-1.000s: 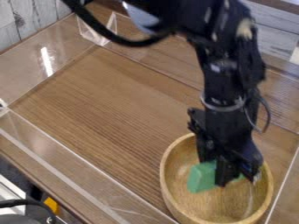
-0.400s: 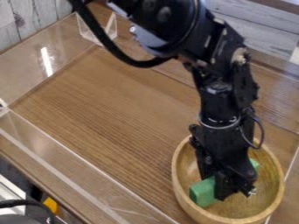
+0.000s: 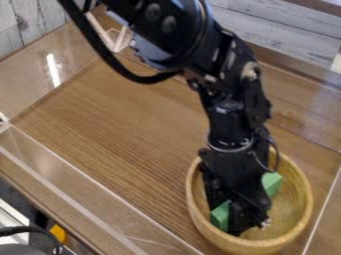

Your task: Put the green block in the brown bowl

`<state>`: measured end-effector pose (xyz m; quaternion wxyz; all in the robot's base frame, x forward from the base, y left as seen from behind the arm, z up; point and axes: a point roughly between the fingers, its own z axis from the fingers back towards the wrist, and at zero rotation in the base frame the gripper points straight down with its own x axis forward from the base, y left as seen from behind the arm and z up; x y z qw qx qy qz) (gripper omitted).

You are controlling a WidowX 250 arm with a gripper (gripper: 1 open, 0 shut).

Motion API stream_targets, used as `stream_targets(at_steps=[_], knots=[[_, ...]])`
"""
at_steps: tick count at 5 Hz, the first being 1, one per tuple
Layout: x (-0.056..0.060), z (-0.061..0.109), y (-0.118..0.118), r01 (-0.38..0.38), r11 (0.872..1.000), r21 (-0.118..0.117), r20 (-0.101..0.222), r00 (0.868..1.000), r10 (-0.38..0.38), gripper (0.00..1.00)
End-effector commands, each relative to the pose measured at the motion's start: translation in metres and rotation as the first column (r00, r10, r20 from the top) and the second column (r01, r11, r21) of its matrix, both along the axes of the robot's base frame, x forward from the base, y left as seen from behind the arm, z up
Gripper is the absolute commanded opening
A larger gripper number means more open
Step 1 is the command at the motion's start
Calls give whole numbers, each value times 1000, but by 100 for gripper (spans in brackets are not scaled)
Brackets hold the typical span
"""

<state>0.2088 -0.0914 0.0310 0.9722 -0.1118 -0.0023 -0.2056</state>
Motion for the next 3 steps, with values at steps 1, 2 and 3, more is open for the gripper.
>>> stream_targets(at_steps=[1,2,3], knots=[[8,5,9,37,999,-7,15,999,-36,100],[14,6,18,67,998,-6,15,998,-67,100],[10,4,24,31,1000,-3,15,999,-31,100]])
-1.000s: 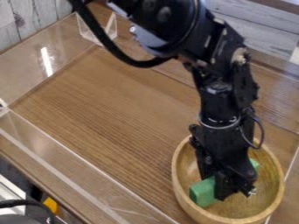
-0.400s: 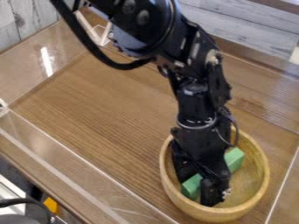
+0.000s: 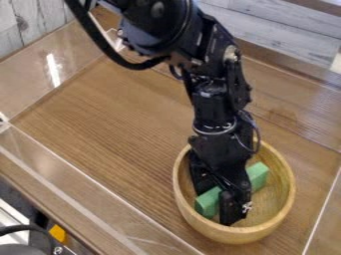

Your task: Put the green block in the brown bowl

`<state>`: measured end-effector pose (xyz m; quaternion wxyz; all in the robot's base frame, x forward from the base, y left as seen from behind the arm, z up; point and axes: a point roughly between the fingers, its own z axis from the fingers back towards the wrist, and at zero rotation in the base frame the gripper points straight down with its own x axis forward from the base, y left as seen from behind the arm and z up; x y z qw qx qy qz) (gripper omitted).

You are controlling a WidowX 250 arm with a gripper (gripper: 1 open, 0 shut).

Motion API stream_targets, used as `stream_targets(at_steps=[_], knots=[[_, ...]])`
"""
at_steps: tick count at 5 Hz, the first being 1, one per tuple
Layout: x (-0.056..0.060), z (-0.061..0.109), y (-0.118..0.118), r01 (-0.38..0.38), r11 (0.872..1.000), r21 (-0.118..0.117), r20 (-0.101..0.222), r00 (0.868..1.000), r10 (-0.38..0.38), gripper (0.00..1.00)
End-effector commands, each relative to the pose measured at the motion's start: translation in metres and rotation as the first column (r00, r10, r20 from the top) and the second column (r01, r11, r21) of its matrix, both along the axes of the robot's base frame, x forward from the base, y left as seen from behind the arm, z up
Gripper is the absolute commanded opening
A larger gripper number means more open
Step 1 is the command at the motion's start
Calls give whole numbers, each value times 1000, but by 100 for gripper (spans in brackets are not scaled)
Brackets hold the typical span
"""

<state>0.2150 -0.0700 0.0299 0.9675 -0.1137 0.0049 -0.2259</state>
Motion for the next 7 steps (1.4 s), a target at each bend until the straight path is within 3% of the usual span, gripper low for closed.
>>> stream_targets(at_steps=[1,3,4,5,7], knots=[[0,2,10,-47,999,1,26,999,47,100],[9,10,16,-108,994,4,29,994,108,100],[6,8,7,-70,998,5,29,997,70,0],[1,7,-1,-28,1000,4,27,999,28,0],[-6,24,-12,-29,1000,-1,20,999,29,0]])
